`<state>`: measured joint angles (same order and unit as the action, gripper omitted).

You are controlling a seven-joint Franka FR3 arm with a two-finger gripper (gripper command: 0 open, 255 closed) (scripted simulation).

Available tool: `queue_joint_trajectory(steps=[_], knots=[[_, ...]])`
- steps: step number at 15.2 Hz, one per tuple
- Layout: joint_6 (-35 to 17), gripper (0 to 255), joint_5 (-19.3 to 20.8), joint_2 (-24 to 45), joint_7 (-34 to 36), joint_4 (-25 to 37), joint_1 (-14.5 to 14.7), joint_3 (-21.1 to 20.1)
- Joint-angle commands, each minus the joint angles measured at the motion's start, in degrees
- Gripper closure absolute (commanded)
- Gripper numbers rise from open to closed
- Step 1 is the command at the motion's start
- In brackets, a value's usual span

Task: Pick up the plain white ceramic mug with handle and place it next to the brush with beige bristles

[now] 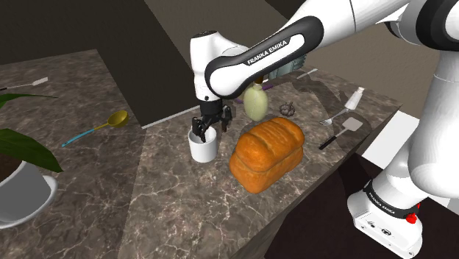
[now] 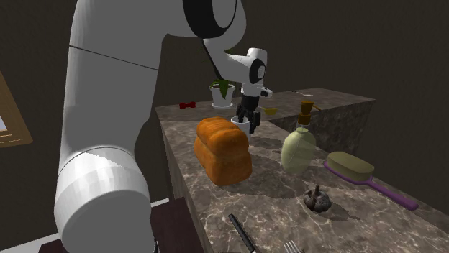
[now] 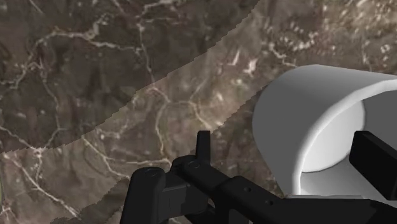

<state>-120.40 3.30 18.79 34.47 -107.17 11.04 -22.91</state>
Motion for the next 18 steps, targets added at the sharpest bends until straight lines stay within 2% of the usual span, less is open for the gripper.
queue_joint_trajectory(steps=[1,10,18], knots=[[0.0,255,0.0,0.0,0.0,0.0,0.0,0.0],[0.0,255,0.0,0.0,0.0,0.0,0.0,0.0],[5.3,255,-1.2,-2.7,-0.5,2.8,-0.4,-0.5]])
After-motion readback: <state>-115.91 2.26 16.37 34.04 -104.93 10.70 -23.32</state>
